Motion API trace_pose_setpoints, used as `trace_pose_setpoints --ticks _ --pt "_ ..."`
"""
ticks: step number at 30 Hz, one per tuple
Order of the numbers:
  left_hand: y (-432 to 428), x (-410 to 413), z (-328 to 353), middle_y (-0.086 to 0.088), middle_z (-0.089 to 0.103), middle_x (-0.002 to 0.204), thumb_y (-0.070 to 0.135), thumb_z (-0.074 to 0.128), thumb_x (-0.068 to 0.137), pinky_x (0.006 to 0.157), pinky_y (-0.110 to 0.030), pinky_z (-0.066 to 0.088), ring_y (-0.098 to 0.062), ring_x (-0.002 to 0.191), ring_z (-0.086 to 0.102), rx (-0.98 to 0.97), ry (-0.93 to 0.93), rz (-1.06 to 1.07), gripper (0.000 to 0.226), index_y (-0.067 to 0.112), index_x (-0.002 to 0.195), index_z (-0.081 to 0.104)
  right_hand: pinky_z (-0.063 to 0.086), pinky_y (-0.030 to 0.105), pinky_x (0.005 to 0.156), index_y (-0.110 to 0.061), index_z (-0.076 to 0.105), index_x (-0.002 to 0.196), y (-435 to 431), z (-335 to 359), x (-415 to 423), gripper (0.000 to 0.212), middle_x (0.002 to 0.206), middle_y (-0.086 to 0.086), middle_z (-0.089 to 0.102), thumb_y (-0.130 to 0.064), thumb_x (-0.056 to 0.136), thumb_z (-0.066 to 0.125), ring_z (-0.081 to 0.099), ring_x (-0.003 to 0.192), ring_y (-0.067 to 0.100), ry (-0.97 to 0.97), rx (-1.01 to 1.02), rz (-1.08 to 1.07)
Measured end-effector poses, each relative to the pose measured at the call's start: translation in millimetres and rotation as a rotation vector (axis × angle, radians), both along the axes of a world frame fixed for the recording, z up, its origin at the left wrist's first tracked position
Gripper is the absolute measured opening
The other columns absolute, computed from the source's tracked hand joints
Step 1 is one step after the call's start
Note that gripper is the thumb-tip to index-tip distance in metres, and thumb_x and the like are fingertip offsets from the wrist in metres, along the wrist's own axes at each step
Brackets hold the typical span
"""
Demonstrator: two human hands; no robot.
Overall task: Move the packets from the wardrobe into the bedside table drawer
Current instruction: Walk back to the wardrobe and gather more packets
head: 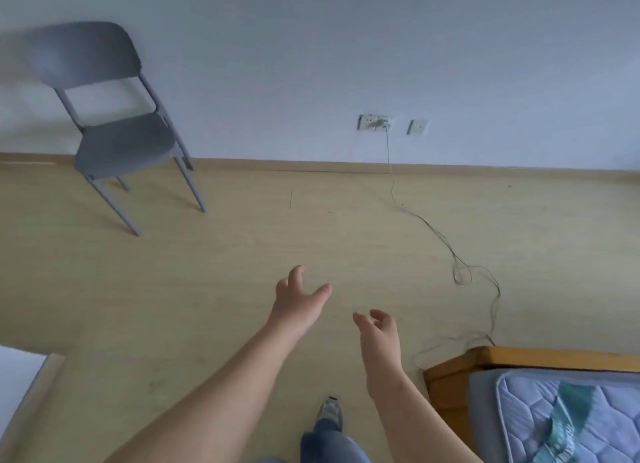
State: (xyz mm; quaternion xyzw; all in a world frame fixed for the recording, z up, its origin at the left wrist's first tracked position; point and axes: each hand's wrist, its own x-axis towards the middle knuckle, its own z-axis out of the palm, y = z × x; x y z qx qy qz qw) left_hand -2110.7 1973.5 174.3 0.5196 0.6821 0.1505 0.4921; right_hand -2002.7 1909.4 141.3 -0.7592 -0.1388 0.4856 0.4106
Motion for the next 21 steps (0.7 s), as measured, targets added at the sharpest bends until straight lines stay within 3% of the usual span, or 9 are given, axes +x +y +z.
trace_pose_setpoints --ticks 6,11,21 --pt "118 95 4 -0.006 0.019 0.152 0.042 0.051 0.093 0.099 -0.030 0.033 -0.025 0.135 0.034 -0.016 -0.039 -0.145 0.064 0.025 0.147 0.021 0.036 0.034 0.096 -0.015 0.044 0.133 99 6 84 0.045 0.141 0.009 0.043 -0.025 0.091 0.058 0.043 0.127 0.025 -0.002 0.008 -0.175" --pt "212 179 -10 -0.006 0.018 0.153 0.041 0.050 0.094 0.085 -0.024 0.030 -0.025 0.133 0.035 -0.045 -0.067 -0.304 0.060 0.026 0.146 0.023 0.036 0.031 0.088 -0.014 0.042 0.135 177 -5 151 0.046 0.141 0.009 0.042 -0.023 0.092 0.056 0.043 0.126 0.026 0.004 -0.015 -0.357" --pt "346 337 -2 -0.004 0.024 0.150 0.039 0.052 0.093 0.086 -0.022 0.030 -0.022 0.130 0.038 -0.058 -0.065 -0.615 0.058 0.026 0.144 0.028 0.037 0.034 0.090 -0.016 0.042 0.135 288 -1 266 0.046 0.142 0.007 0.042 -0.027 0.092 0.056 0.044 0.125 0.025 0.030 -0.067 -0.701"
